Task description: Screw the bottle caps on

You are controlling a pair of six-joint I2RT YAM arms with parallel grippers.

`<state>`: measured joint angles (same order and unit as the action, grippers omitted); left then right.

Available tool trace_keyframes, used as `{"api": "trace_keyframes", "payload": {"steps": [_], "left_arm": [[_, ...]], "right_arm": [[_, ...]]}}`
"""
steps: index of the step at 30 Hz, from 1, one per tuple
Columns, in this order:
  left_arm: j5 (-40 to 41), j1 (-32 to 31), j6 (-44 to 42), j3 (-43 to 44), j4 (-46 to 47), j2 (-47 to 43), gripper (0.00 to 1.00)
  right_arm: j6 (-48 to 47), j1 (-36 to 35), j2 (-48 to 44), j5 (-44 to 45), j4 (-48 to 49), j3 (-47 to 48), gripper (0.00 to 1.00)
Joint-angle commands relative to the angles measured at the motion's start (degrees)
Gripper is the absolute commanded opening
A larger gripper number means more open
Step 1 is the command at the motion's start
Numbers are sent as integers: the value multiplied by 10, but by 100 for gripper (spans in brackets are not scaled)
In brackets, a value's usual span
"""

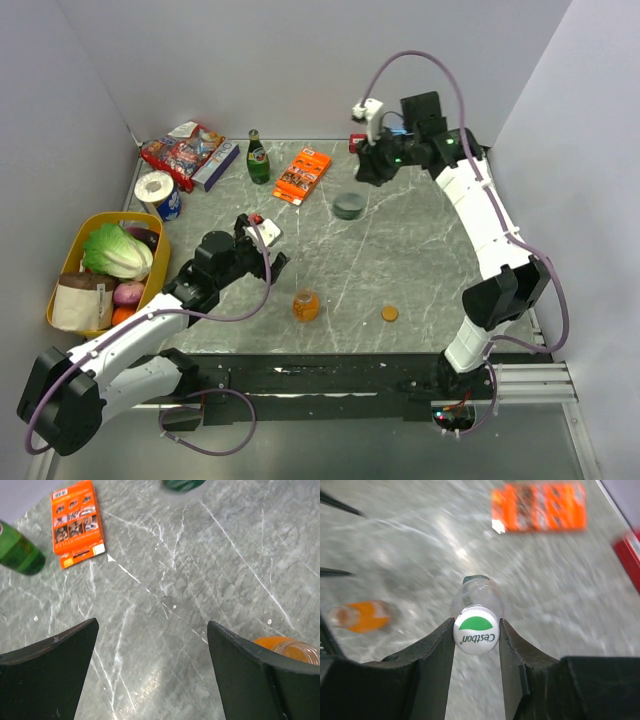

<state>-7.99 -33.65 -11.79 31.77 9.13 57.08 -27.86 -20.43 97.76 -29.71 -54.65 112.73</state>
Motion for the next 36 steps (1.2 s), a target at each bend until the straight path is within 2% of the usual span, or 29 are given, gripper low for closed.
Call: {"api": "trace_keyframes", "payload": {"steps": [1, 4, 9, 21, 24, 28, 36], "left_arm": [[0, 17, 49, 10, -2, -13, 96], [0, 22, 46, 15, 0, -9, 96], [-1, 26, 35, 18, -2, -5, 96], [-18, 44, 37, 22, -10, -5, 96], [-20, 46, 35, 21, -8, -4, 96], [-23, 46, 34, 21, -4, -1, 96], [-26, 46, 29, 21, -2, -1, 96]], "right_arm": [[6, 45, 14, 71, -19, 8, 9], [-1, 62, 28, 91, -13, 8, 9], [0, 81, 50, 76, -5, 7, 10], [12, 85, 84, 69, 6, -8, 18], [12, 85, 85, 70, 8, -11, 23], [17, 85, 85, 75, 12, -18, 36], [14, 84, 83, 72, 13, -27, 43]]}}
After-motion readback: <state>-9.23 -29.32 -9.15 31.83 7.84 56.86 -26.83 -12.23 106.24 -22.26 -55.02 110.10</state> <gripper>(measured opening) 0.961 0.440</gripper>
